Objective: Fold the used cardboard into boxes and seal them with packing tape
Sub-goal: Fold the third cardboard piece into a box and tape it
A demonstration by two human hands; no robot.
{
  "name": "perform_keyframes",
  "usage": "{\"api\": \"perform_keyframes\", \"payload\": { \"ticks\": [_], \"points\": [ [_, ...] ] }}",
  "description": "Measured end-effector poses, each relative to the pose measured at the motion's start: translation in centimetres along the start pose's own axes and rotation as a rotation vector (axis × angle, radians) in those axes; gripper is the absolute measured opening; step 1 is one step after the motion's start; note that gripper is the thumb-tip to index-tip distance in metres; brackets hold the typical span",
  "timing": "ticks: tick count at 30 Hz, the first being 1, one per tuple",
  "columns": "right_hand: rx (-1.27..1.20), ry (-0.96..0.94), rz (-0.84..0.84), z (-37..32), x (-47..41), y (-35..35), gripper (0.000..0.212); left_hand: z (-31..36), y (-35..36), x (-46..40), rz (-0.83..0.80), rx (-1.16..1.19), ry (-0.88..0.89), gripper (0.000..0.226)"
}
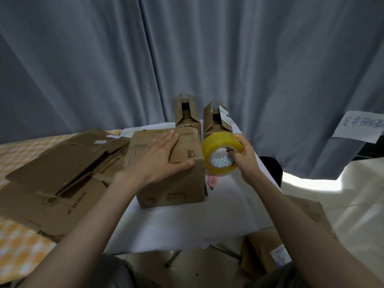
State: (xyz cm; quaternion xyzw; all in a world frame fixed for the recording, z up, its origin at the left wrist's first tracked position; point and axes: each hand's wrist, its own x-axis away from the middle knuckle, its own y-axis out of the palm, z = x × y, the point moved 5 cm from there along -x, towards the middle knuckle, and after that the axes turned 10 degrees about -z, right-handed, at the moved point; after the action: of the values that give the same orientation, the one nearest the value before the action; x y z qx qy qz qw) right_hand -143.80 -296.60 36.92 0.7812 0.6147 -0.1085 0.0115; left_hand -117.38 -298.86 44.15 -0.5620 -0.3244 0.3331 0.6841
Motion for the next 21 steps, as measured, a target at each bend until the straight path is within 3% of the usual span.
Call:
{"api": "perform_keyframes", "payload": {
  "ticks": [5,9,13,16,21],
  "points": [
    [-0.004,0.005,-0.030,2.2,-0.7,0.1,0.040,0.3,1.0,-1.2,-0.007,-0.010,0.026,0.112],
    [0.147,0.038,0.055,3.1,-1.6,-0.3,0.033,0.0,1.3,-1.7,0.022,-0.054,0.020,0.117],
    [0.244,0.298,0.190,4.5,-1.0,-0.8,0.058,-0.1,1.4,-1.9,0.040,-0.065,0.014,0.116],
    [0.151,0.456,0.188,5.5,0.9,-0.5,0.079,0.0,1.4,-1.8,0.044,-0.059,0.013,0.114],
    [-0.145,0.562,0.132,6.4,3.5,-0.1,0.056,0.1,1.3,-1.7,0.041,-0.069,0.016,0.112]
  ]
}}
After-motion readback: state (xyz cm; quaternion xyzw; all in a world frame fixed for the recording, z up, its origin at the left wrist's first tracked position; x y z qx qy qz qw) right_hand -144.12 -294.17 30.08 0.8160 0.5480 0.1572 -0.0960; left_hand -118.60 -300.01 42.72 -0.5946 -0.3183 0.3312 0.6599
